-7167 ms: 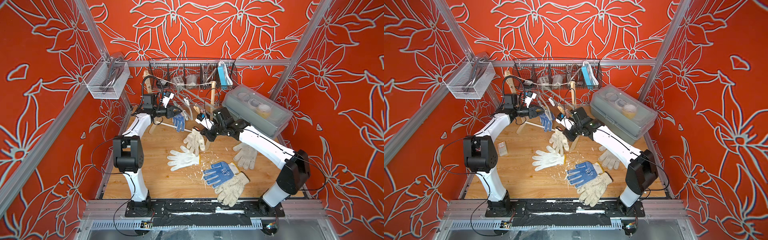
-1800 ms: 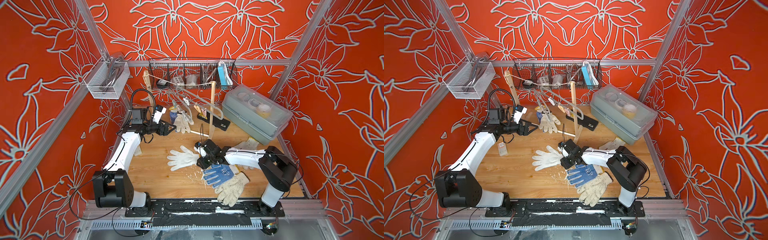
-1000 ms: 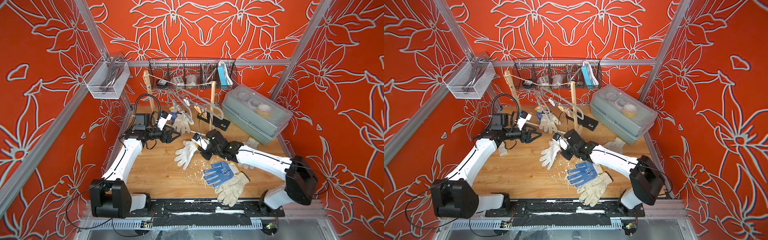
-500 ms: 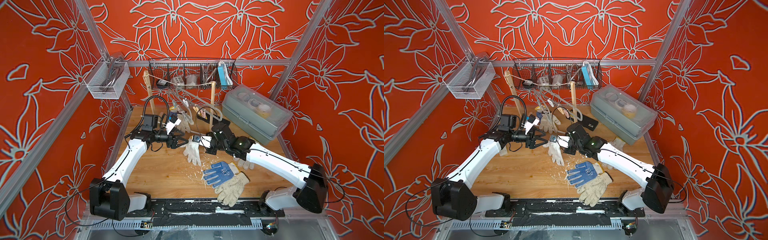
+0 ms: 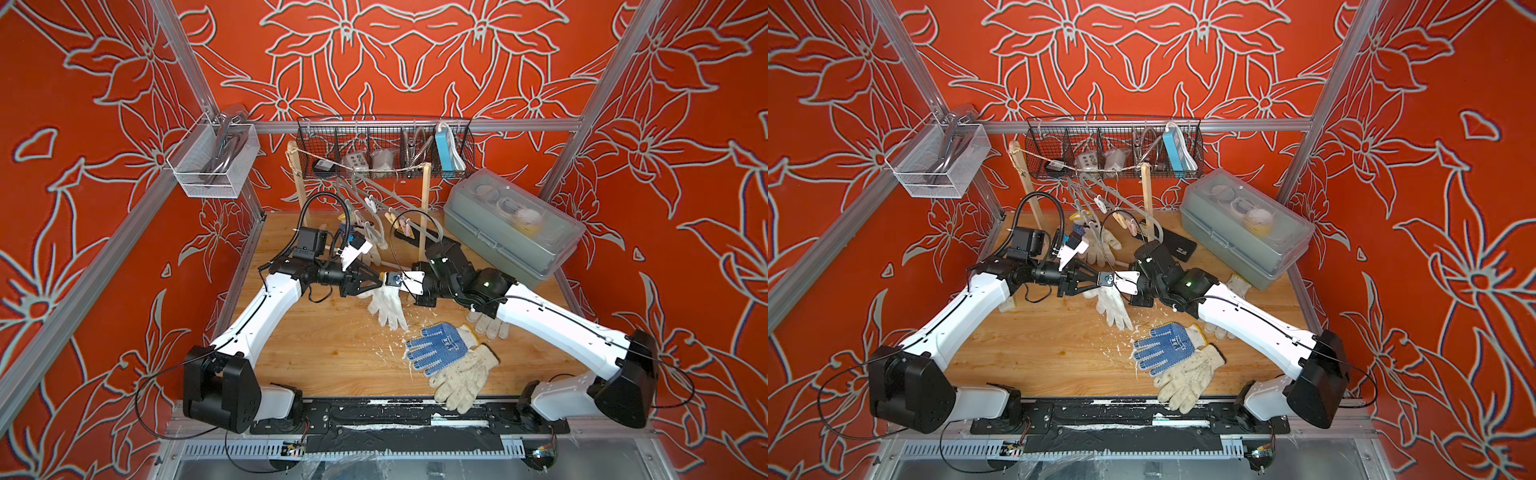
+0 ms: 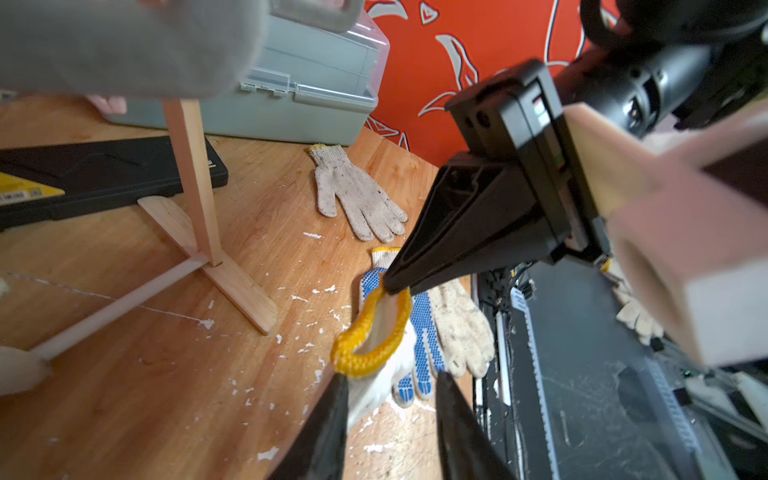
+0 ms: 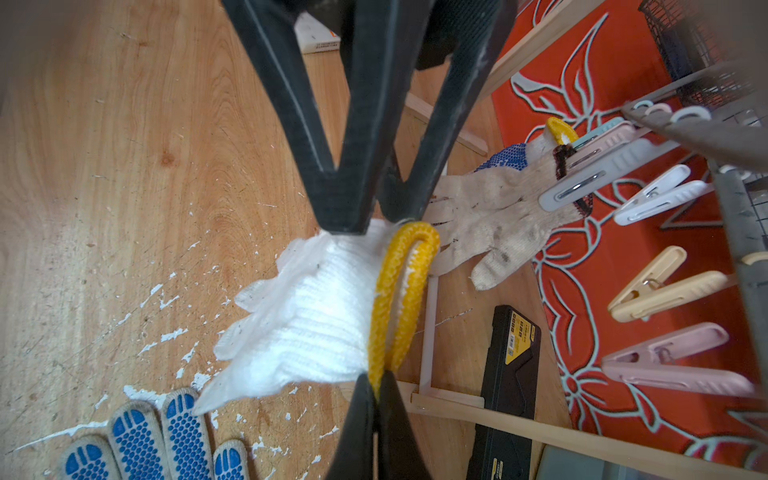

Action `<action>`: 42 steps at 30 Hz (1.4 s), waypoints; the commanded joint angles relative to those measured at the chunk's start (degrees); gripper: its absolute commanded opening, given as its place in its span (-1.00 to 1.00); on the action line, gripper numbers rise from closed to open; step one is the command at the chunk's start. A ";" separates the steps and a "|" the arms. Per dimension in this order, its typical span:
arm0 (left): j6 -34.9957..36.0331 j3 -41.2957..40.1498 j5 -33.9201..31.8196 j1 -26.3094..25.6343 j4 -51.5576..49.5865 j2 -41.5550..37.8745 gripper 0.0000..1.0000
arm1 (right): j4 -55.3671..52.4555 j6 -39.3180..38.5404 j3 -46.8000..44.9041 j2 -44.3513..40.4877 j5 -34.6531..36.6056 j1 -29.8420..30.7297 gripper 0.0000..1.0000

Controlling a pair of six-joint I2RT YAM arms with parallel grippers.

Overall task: Clip the gloves onto a hanger to dry
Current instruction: Pick up the glove from the center of the board.

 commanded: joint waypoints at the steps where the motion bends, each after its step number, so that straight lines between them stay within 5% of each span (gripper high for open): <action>1: 1.75 1.45 -0.46 -0.94 -0.64 0.62 -0.31 | -1.33 -1.01 2.43 -0.69 -1.53 0.32 -1.00; 5: 2.05 1.53 0.01 -1.32 -1.38 0.80 -0.17 | -2.26 -1.29 3.50 -0.08 -1.45 0.33 -1.00; 15: 2.29 3.18 -2.36 -2.26 -1.51 2.38 -0.41 | -3.86 -1.70 5.77 1.16 -3.00 0.32 -1.00; 24: 8.54 6.80 -10.88 -1.40 -7.40 2.37 -0.14 | -7.84 -5.28 6.04 1.65 -3.55 0.28 -1.00; 32: 6.97 10.25 2.57 -0.99 -10.16 5.25 0.15 | -7.69 -5.40 7.10 2.12 -3.58 0.32 -1.00; 42: 10.18 11.78 2.33 -2.68 -16.20 8.02 0.01 | -6.93 -4.11 7.01 1.36 -3.73 -0.20 -1.00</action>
